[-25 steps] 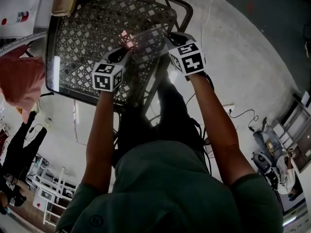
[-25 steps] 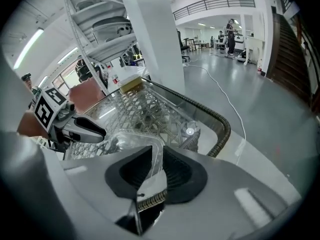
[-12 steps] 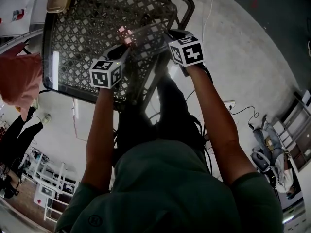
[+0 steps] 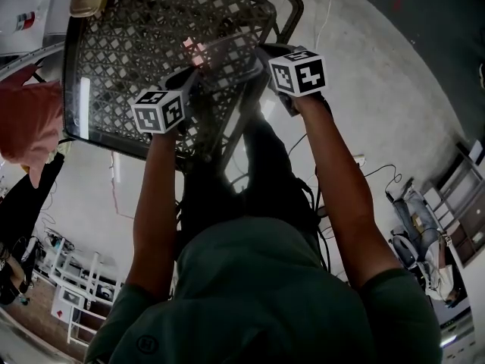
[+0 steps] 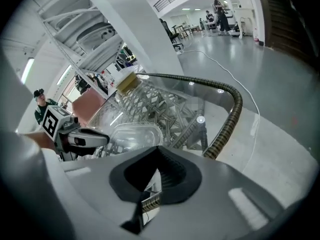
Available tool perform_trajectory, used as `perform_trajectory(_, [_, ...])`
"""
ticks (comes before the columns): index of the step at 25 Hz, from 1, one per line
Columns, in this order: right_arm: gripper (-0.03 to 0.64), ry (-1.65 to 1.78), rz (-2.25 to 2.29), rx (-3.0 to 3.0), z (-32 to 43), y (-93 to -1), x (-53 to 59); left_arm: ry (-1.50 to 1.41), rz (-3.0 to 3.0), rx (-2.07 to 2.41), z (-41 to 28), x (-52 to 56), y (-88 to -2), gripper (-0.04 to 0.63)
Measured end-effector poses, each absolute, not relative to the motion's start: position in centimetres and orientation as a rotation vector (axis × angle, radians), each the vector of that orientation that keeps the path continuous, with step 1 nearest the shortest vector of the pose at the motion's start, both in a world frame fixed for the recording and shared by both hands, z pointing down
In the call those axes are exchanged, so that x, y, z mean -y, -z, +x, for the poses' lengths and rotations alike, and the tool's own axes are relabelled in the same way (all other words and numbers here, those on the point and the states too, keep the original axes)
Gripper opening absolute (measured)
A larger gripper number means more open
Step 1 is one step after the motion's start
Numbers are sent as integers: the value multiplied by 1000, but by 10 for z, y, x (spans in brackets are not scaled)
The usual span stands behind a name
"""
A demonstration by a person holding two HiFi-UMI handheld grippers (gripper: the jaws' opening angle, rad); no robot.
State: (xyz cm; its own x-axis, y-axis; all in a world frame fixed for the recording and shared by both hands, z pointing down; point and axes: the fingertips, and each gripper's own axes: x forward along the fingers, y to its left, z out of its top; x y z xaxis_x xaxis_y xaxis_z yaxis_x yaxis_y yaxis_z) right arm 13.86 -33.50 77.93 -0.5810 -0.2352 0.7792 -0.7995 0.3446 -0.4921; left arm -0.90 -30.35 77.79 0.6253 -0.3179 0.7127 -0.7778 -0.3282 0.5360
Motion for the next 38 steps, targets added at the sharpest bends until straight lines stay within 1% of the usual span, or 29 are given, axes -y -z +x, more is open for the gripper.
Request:
perform_trajectory(7, [3,-1172,933,2014,139,-770,329,-568,1916,905,-16,312,-765,5])
perform_trajectory(17, [3,-1020,1011,2118,124,-713,341,-529,1998,960,-32,323,-717,1])
perform_trajectory(25, [3,-877,1066,2227,104,-639,357,-472,2127,1018,-52,341,-643,0])
perform_trajectory(34, [3,-687,1147,2370,79,-529,364,-396,2319,1104,-78,353,-530,0])
perform_trajectory(38, [3,-606,1169,2427,67,-499,370,-363,2394,1145,-89,360,-500,0])
